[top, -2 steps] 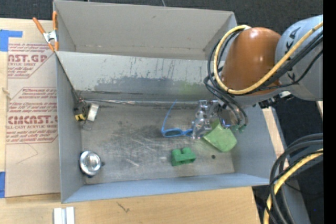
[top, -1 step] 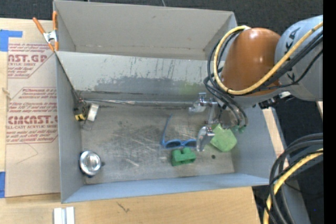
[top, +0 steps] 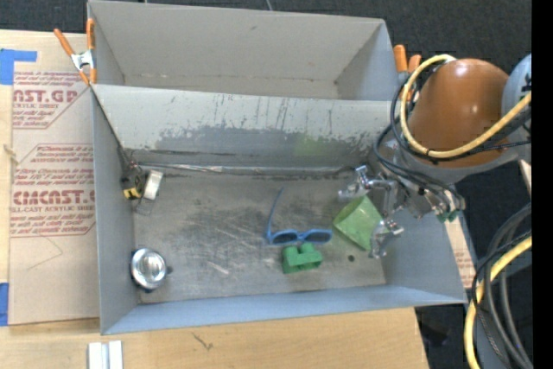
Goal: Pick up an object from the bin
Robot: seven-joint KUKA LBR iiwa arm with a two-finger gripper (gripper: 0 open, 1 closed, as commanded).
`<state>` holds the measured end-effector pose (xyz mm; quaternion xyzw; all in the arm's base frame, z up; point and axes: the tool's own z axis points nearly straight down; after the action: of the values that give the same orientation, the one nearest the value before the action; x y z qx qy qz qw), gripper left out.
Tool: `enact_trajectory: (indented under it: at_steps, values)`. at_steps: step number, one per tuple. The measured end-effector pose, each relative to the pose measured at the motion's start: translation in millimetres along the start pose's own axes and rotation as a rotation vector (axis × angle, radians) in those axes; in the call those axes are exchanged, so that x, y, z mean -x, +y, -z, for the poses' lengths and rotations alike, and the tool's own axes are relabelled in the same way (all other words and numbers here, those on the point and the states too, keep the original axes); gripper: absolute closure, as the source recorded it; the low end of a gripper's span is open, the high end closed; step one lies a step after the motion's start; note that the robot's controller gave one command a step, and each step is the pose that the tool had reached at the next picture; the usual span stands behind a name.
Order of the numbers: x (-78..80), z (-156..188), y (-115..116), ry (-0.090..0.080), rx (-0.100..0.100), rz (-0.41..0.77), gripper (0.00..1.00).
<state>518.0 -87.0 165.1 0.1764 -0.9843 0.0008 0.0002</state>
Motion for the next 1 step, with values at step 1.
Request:
enact_trajectory:
  at_steps: [1]
  values:
    - [4.7,-93.7,-27.7,-0.008,0.000,0.156,0.00]
